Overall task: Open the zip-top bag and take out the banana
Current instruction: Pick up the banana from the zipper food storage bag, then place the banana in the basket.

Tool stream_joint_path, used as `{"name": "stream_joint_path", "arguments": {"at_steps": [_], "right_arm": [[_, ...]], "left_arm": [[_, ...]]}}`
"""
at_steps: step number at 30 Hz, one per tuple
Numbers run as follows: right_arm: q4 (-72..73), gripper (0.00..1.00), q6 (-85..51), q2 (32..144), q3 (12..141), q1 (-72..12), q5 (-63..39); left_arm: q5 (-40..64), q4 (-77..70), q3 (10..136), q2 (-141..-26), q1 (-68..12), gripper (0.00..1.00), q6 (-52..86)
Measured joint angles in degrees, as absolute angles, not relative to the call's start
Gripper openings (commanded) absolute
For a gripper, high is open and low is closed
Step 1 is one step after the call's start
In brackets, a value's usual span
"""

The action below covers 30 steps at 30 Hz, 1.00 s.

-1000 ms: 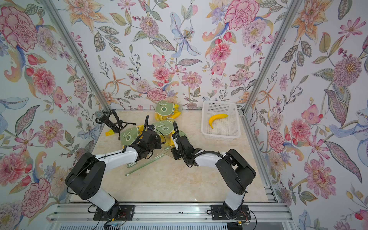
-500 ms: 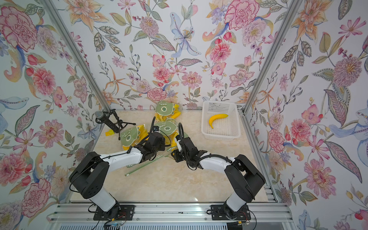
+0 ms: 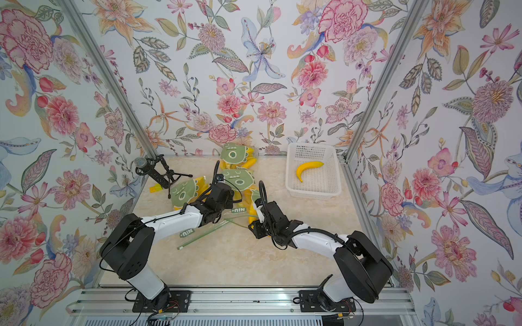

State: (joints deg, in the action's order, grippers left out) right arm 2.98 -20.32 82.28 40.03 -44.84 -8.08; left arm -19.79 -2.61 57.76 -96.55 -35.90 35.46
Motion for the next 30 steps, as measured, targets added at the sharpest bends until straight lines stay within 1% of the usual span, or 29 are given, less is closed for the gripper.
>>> {"name": "stream_joint_path", "arguments": {"at_steps": [7,19,24,30], "right_arm": [[1.63,0.31,-15.46,77.12,37.06,-46.94,-8.29],[-0.84,0.29,-7.90,74.74,35.79,-53.54,-10.37],[-0.97,0.30,-6.13,69.47,34.37,-55.86,-10.07],[-1.08,0.31,-5.32,63.99,34.39,-55.42,-8.38]], "left_arm": [[-19.73,-2.57,58.57,-96.55,-33.63,0.00,36.73],[-18.63,-2.59,60.20,-96.62,-30.87,0.00,37.80],[-18.41,-1.52,62.48,-98.72,-29.43,0.00,37.78],[-18.20,-1.58,62.00,-99.02,-29.23,0.00,37.78]]}}
